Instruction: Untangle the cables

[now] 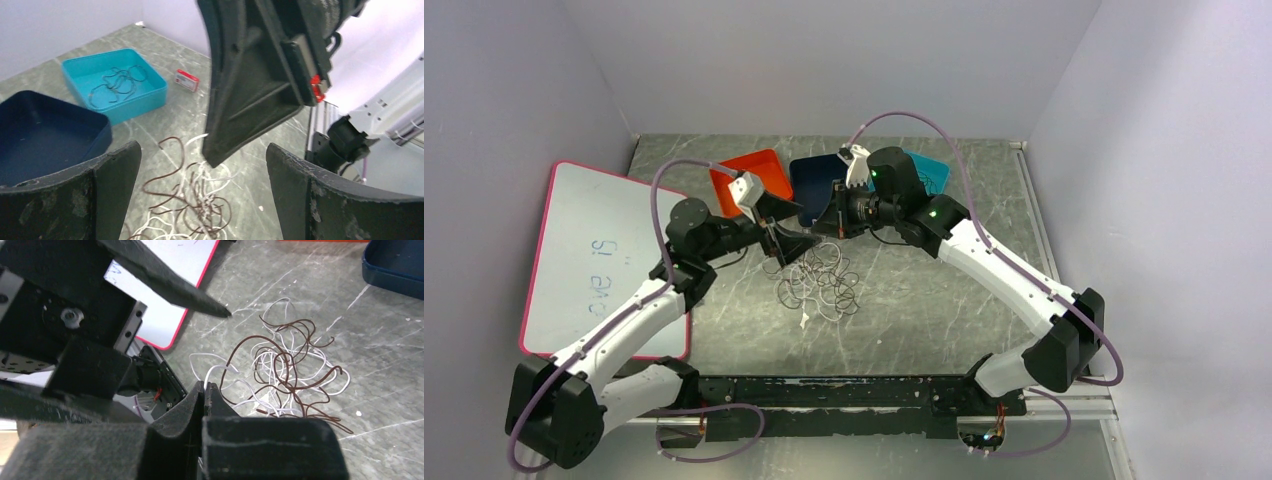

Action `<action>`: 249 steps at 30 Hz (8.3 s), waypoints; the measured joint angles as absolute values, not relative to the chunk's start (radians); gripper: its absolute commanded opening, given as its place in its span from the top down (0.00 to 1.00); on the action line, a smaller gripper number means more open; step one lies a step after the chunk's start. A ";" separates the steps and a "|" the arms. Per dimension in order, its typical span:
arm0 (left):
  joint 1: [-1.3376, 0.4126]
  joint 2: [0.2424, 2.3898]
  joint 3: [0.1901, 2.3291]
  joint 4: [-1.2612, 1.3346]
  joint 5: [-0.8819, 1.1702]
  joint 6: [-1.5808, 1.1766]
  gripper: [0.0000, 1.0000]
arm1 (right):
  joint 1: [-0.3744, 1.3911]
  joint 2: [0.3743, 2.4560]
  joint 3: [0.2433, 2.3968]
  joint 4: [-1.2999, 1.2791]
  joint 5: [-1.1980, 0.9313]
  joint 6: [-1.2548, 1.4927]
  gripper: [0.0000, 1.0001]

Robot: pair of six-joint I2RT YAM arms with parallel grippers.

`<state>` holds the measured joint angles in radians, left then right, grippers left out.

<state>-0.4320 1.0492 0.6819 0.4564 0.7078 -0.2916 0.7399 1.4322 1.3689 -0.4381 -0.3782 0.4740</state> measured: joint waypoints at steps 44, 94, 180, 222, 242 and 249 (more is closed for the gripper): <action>-0.630 1.262 0.483 0.754 0.620 -0.480 0.69 | 0.741 1.320 1.422 -0.369 -0.376 0.564 1.00; -0.642 1.474 0.267 0.850 0.529 -0.525 0.56 | 0.741 1.013 1.674 -0.307 0.084 0.221 1.00; -0.645 1.552 0.247 0.810 0.312 -0.566 0.93 | 0.741 0.873 1.944 0.021 0.662 -0.536 1.00; -0.645 0.789 0.500 0.101 0.133 -0.284 0.03 | 0.760 1.146 1.915 -0.440 0.065 0.026 1.00; -0.645 1.189 0.700 0.205 0.359 -0.046 0.04 | 0.760 1.180 1.924 -0.440 -0.136 0.110 1.00; -0.645 1.323 0.716 0.278 0.417 -0.048 0.30 | 0.760 1.168 1.924 -0.435 -0.146 0.121 1.00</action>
